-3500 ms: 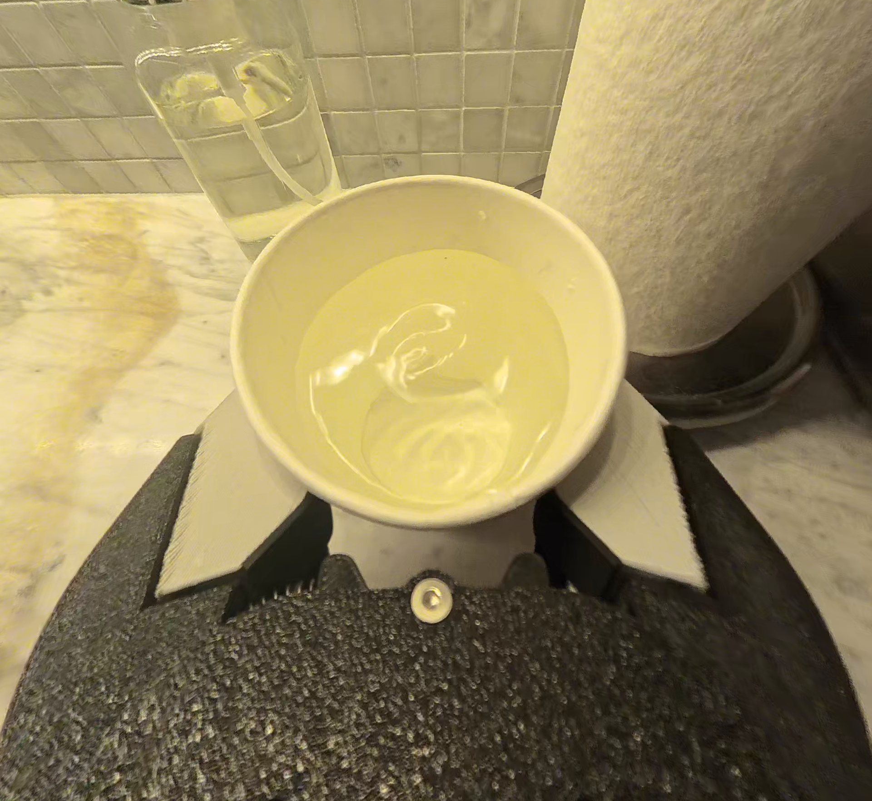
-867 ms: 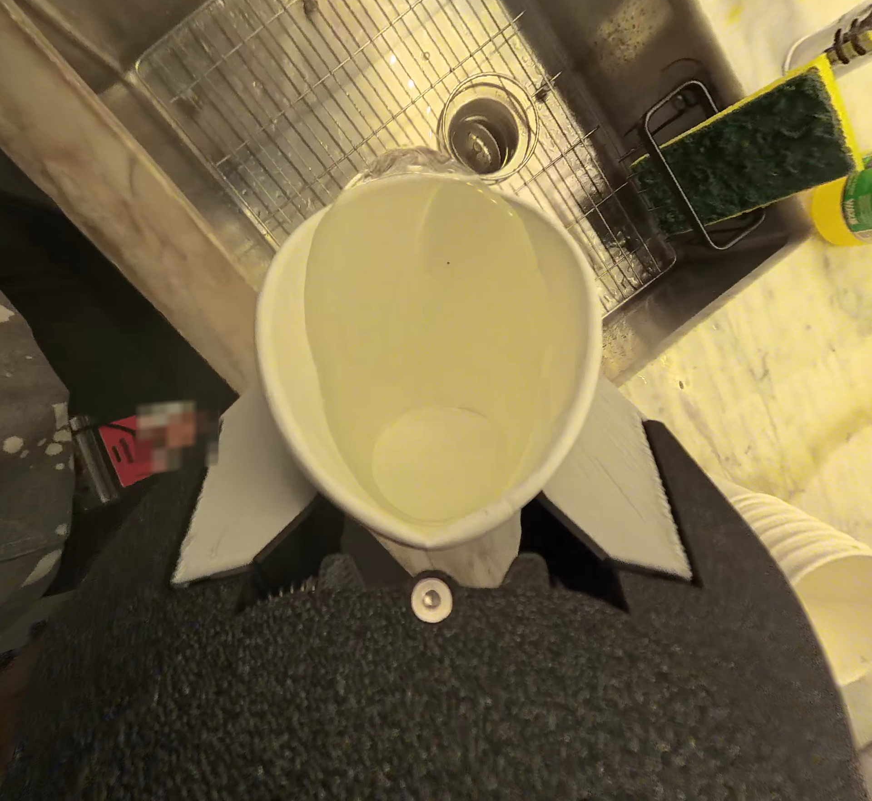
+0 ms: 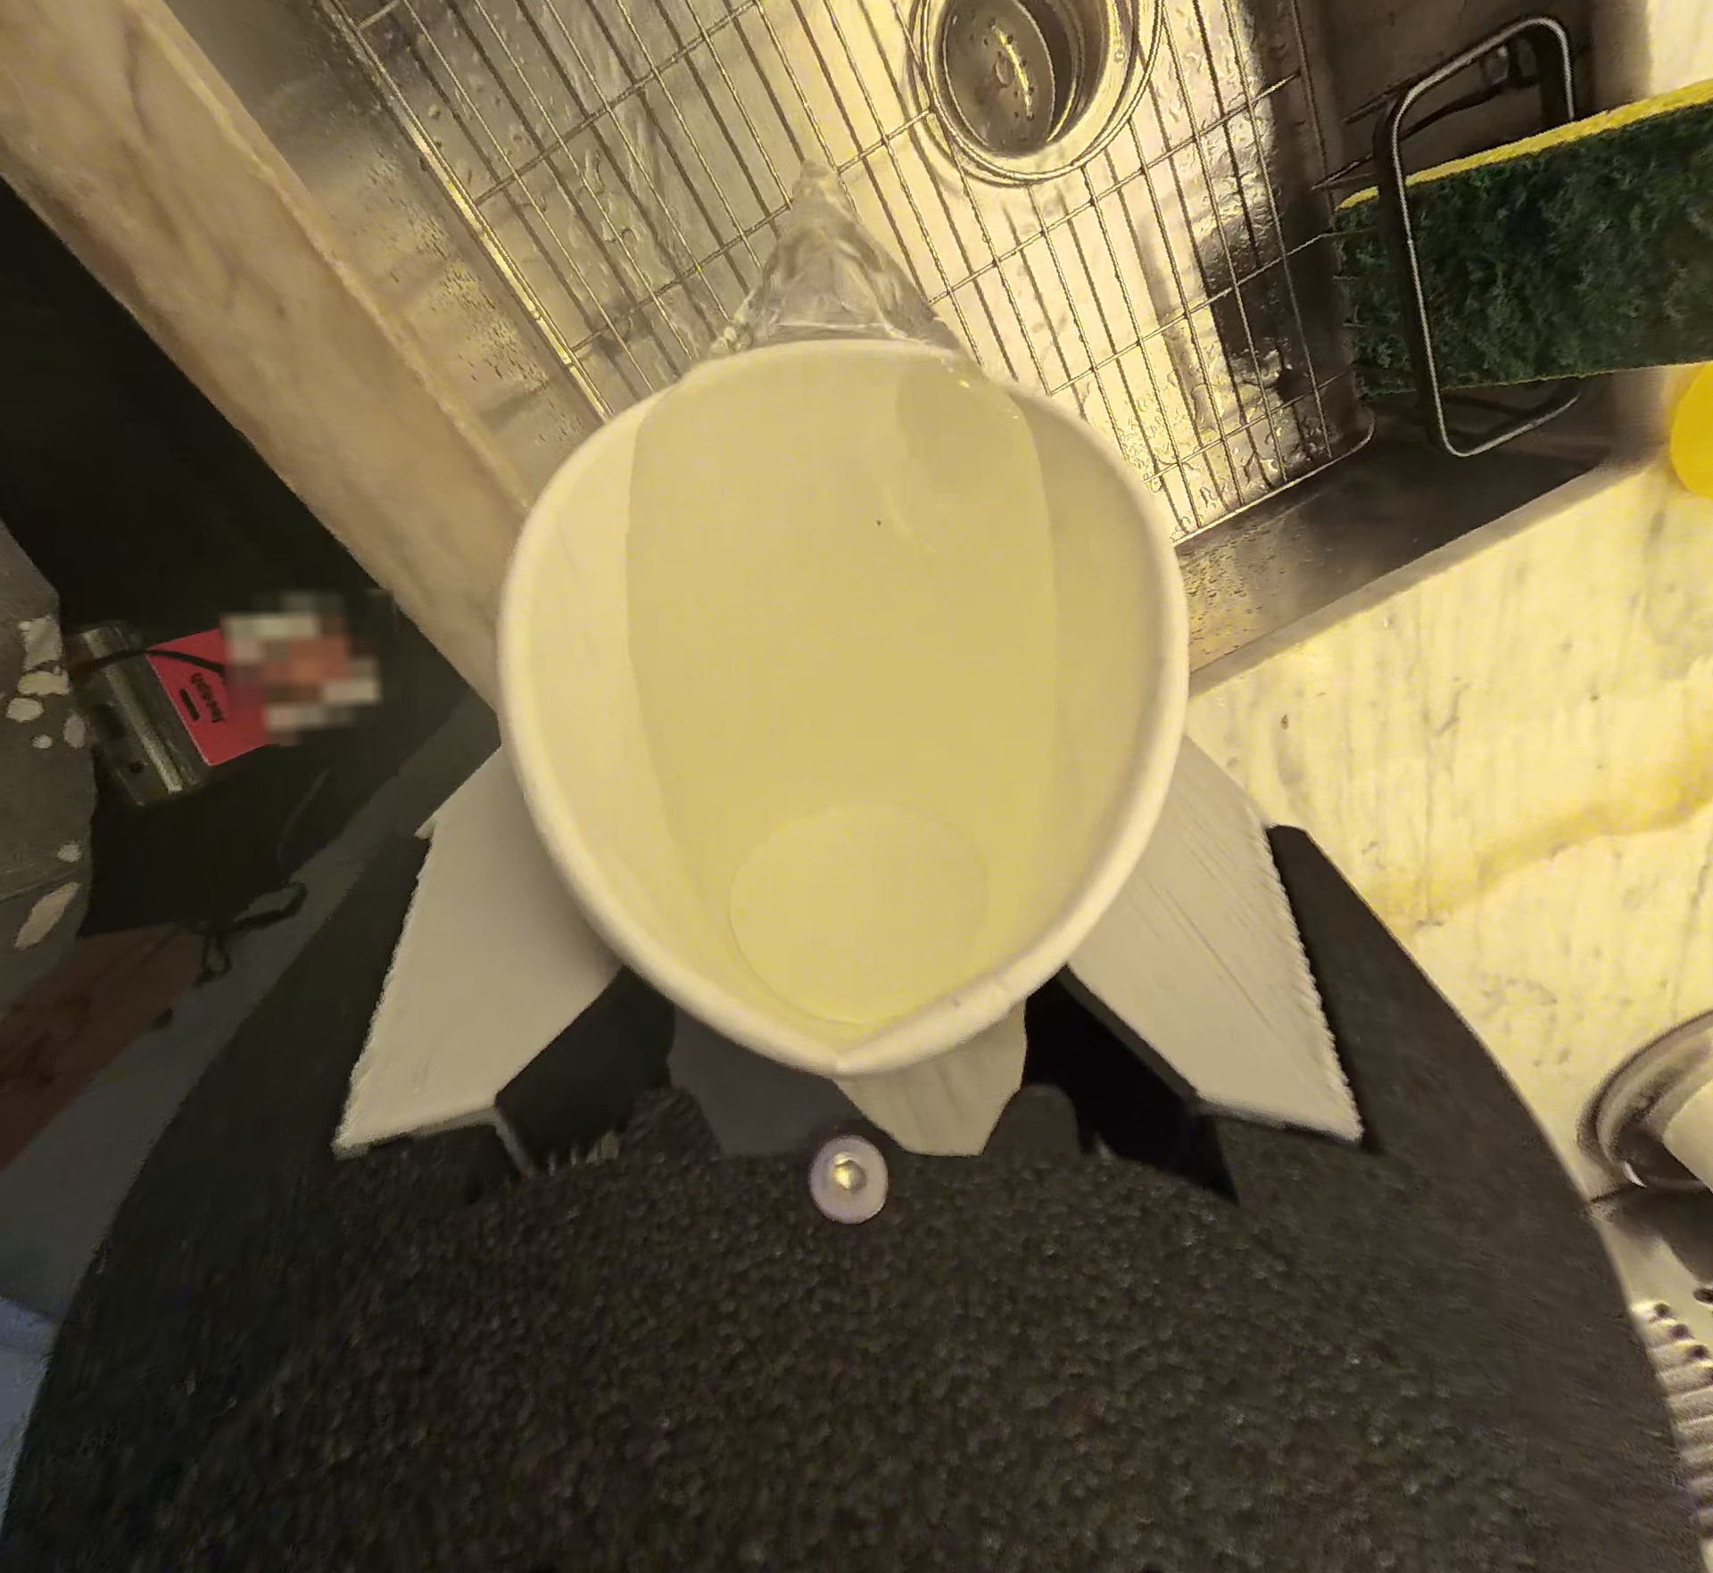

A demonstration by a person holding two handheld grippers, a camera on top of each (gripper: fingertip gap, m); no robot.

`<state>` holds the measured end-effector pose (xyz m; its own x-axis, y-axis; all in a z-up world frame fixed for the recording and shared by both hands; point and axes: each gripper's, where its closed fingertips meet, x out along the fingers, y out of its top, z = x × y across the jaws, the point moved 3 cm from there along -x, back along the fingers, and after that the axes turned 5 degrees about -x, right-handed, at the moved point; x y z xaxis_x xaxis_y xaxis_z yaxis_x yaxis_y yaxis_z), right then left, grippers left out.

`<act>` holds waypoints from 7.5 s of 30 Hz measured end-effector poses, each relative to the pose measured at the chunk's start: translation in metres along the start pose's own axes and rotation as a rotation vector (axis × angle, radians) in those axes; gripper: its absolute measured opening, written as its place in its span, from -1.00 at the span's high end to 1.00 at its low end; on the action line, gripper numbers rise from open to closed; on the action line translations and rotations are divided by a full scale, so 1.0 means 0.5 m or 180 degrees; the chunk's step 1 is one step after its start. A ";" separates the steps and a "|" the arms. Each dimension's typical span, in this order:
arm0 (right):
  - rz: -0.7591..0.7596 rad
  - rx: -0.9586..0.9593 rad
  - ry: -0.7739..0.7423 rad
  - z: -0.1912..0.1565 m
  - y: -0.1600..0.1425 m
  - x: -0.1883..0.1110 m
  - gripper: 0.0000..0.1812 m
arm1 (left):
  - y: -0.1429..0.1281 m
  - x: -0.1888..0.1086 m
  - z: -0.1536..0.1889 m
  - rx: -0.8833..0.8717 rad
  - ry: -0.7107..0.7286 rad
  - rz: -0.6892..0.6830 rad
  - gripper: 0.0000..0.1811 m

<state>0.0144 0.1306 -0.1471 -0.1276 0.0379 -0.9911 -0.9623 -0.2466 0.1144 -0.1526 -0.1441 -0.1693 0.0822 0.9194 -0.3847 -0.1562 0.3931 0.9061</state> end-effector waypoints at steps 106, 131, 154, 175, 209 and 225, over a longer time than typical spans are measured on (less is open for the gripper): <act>-0.2047 -0.1098 0.0287 0.010 -0.002 -0.073 0.00 | 0.036 0.012 0.041 0.0202 -0.0140 0.0030 0.06; 0.2527 0.0440 0.0409 -0.013 0.143 -0.206 -0.09 | 0.048 0.031 0.055 0.0305 -0.0257 -0.0063 0.07; 0.3547 0.2143 -0.2194 0.279 -0.369 -0.242 -0.09 | 0.190 0.176 0.276 0.0657 -0.0916 0.0071 0.06; 0.3041 0.2345 -0.1745 0.318 -0.409 -0.032 -0.66 | 0.236 0.292 0.410 0.0668 -0.0856 0.0038 0.05; 0.3675 0.2530 -0.2151 0.300 -0.448 -0.093 -0.25 | 0.210 0.286 0.374 0.0510 -0.0428 -0.0044 0.06; 0.3462 0.2009 -0.2242 0.111 -0.447 -0.090 -0.29 | 0.187 0.222 0.283 -0.0344 0.0304 0.0358 0.06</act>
<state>0.2221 0.2380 -0.1240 -0.7639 0.6207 -0.1767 -0.2323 -0.0089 0.9726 -0.0186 -0.0073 -0.1023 -0.0350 0.9528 -0.3016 -0.2644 0.2822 0.9222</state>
